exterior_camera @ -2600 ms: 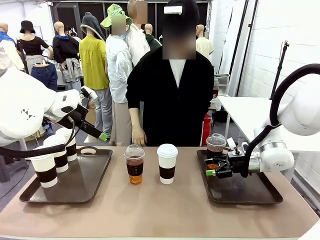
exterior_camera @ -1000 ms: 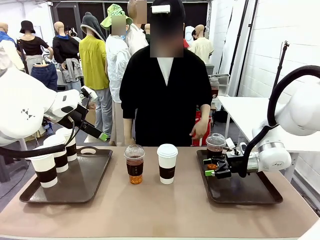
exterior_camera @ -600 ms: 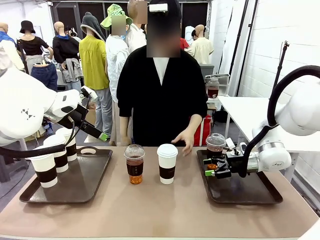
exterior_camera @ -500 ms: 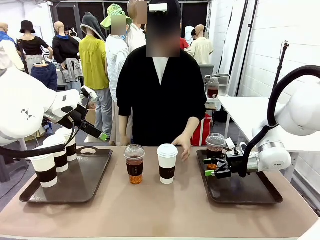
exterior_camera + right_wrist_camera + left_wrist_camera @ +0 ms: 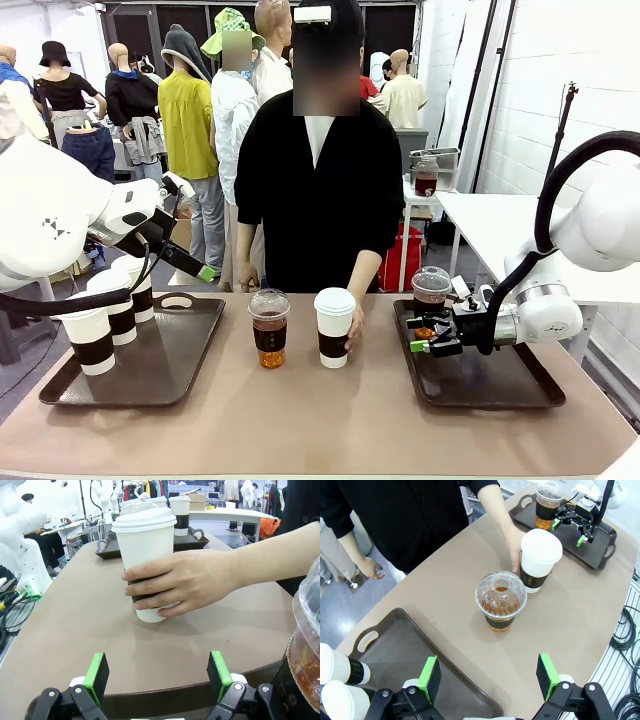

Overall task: Distribute the coffee onto the tray.
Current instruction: Pick up another iced Americano from the middle of the table and place it on the right Handle tray.

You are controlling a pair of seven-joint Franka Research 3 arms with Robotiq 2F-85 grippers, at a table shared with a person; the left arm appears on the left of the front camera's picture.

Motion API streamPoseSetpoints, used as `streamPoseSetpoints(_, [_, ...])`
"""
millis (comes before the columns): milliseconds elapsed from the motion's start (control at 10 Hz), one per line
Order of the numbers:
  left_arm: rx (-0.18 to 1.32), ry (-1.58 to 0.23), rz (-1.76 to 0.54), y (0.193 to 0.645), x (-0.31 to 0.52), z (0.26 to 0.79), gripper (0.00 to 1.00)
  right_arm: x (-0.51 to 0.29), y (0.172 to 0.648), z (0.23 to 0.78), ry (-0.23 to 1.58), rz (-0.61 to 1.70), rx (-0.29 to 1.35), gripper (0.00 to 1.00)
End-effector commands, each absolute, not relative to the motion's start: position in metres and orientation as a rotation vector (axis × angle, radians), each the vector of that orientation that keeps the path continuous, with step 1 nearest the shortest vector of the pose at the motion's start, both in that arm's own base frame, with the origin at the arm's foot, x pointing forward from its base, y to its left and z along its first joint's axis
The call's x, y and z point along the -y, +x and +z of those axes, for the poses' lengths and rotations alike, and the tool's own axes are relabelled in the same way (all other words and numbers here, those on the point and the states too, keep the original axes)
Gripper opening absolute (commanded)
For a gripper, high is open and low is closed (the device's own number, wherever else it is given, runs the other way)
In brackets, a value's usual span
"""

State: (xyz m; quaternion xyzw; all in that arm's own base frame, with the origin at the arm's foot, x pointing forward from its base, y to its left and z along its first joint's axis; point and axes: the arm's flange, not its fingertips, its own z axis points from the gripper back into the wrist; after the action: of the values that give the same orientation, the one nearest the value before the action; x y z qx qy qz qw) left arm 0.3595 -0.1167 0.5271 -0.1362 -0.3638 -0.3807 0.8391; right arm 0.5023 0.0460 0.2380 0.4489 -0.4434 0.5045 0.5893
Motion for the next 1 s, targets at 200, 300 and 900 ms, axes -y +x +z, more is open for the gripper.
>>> streamPoseSetpoints(200, [0.764,-0.295,-0.804,0.3598,0.1154,0.5262,1.0,-0.0463,0.5016,0.2385,1.045,1.175,1.033,1.0])
streamPoseSetpoints(300, [0.764,-0.295,-0.804,0.3598,0.1154,0.5262,1.0,-0.0463,0.5016,0.2385,1.045,1.175,1.033,1.0])
streamPoseSetpoints(900, [0.764,-0.295,-0.804,0.3598,0.1154,0.5262,1.0,-0.0463,0.5016,0.2385,1.045,1.175,1.033,1.0])
